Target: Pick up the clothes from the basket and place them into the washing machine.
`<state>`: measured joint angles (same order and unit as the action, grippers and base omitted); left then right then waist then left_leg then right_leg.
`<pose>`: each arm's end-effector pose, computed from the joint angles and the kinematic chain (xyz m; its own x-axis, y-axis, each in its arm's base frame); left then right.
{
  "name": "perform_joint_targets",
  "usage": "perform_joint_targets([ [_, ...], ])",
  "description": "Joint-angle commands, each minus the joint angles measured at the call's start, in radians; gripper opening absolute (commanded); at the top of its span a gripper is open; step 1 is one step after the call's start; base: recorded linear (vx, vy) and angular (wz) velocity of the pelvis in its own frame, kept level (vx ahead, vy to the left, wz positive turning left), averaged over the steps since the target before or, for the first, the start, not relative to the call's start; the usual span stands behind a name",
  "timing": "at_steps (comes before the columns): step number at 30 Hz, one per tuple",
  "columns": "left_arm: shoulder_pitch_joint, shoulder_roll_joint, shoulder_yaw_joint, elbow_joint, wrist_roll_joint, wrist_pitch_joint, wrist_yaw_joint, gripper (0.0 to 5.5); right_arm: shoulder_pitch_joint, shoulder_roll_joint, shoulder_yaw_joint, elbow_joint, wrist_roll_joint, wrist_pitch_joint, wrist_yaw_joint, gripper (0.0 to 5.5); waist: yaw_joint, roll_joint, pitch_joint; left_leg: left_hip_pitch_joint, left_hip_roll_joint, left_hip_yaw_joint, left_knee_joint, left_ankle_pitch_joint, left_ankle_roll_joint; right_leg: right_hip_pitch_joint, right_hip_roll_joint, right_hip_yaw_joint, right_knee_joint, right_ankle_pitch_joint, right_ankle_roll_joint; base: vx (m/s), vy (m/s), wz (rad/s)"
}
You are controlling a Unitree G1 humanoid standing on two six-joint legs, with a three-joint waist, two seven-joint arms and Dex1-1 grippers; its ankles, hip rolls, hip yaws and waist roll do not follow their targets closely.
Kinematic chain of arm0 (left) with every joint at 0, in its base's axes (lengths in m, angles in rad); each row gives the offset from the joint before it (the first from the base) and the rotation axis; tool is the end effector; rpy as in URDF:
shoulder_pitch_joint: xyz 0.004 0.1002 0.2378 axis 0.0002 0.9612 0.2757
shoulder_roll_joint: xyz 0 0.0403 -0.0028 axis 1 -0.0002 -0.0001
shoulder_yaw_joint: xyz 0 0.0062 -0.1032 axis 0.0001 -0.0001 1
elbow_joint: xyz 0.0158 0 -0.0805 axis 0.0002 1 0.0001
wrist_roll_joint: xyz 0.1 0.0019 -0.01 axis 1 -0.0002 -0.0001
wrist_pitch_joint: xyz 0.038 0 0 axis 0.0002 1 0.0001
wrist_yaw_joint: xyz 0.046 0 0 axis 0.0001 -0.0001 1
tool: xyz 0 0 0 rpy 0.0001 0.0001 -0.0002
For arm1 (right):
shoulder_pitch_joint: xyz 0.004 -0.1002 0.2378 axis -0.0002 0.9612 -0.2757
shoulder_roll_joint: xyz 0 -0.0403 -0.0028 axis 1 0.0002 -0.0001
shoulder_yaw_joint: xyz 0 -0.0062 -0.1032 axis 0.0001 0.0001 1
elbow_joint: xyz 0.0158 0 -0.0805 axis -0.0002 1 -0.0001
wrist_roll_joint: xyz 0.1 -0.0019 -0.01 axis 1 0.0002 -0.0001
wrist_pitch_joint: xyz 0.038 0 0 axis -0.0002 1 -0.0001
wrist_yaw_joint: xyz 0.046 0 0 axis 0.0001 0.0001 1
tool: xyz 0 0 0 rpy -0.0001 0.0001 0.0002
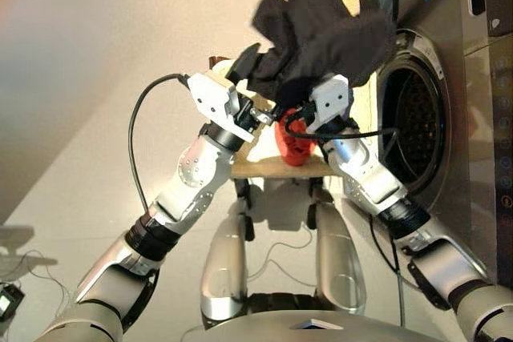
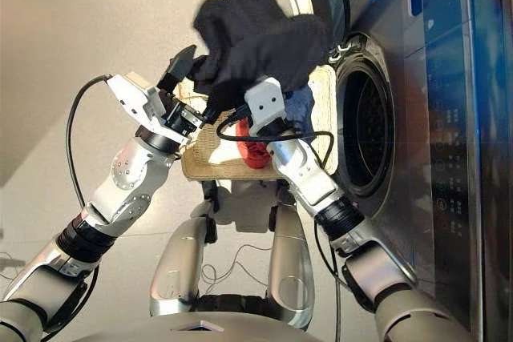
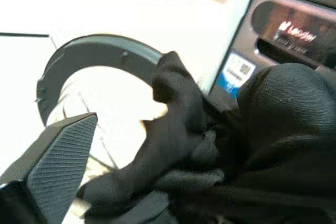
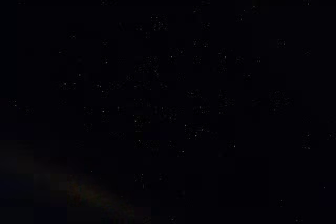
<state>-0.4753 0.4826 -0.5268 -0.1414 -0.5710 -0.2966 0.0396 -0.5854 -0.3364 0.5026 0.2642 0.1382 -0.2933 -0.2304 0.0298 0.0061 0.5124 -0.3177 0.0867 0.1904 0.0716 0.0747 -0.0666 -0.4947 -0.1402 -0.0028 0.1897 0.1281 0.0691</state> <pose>0.2430 0.1110 0.1531 0.6556 -0.5296 0.5383 0.5855 0.8067 0.0806 0.2821 -0.1000 0.1221 0.8205 0.3669 0.4383 -0.2358 0.9158 -0.3251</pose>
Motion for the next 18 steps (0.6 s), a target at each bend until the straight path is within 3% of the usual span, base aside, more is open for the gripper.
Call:
perform_joint_targets([
  [1,-0.056,-0.027,-0.022,-0.170,0.008,-0.118,-0.005,5.50,0.028,0.014,-0.118,0.071,-0.055,-0.005,-0.146,0.00,0.020,0.004,-0.054,-0.050,-0.016,-0.044,0.043,-0.009,0.001,0.042,-0.052,0.013,-0.011,-0.021,0.104,0.000,0.000,0.000],
  [11,-0.139,-0.017,-0.110,-0.168,0.004,-0.154,0.032,5.50,0.000,0.043,-0.217,0.448,-0.219,-0.021,-0.527,0.00,0.036,0.030,-0.057,-0.065,-0.022,-0.071,0.062,-0.017,0.003,0.047,-0.056,0.002,0.000,-0.034,0.104,0.000,0.002,0.043],
  [18,-0.157,-0.026,-0.139,-0.159,-0.027,-0.151,0.042,5.50,-0.050,0.012,-0.356,0.674,-0.090,0.001,-0.649,0.00,0.048,0.038,-0.056,-0.099,-0.028,-0.092,0.095,-0.030,0.006,0.031,-0.057,-0.004,0.024,-0.046,0.102,0.000,0.000,0.000],
])
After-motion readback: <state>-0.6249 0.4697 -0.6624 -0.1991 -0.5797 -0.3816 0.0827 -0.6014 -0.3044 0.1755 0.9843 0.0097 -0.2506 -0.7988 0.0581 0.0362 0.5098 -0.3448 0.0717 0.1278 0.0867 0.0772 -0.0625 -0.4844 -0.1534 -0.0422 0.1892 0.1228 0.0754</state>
